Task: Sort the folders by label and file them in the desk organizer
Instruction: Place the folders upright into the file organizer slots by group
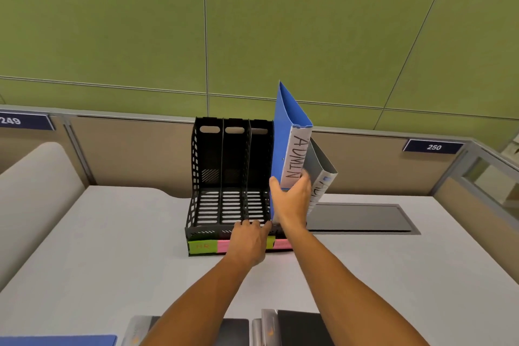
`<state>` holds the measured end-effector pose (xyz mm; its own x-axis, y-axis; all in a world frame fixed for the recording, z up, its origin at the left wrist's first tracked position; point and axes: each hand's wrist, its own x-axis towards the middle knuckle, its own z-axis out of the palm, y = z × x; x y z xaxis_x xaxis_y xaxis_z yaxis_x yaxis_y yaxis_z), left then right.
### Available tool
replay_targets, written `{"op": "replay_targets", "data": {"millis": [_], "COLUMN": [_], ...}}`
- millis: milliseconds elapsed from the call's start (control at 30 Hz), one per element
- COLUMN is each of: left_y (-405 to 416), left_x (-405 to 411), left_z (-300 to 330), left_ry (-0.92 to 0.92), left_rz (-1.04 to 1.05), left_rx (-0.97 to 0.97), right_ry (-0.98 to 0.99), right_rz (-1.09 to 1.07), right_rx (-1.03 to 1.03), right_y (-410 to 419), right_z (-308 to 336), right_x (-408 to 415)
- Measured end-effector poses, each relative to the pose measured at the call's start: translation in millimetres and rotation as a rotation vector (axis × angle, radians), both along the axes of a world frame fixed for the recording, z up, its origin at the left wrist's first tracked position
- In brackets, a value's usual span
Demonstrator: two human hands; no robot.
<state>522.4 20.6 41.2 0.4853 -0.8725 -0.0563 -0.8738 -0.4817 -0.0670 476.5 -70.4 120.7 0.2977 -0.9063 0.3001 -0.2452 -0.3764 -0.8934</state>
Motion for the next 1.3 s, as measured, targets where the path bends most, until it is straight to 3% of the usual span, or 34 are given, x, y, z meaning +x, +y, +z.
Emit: {"op": "replay_targets", "data": {"millis": [133, 500, 700, 900, 1300], "left_y": [0, -4, -9, -15, 0], "left_x": [0, -2, 1, -2, 16], "left_z": [1, 1, -2, -5, -11], "left_ry": [0.002, 0.03, 0.114, 0.137, 0.076], "left_rz": [0.003, 0.022, 0.058, 0.081, 0.047], "left_rx": [-0.008, -0.013, -0.036, -0.055, -0.079], "right_ry": [0.079, 0.119, 0.138, 0.07, 0.005], "right_rz": [0.029, 0.03, -0.045, 0.006, 0.091], "right_rx": [-0.15, -0.152, -0.288, -0.222, -0.358], "right_y": [-23, -22, -32, -26, -24], "right_z": [43, 56, 84, 49, 36], "right_x": [-19, -29, -25, -36, -20]}}
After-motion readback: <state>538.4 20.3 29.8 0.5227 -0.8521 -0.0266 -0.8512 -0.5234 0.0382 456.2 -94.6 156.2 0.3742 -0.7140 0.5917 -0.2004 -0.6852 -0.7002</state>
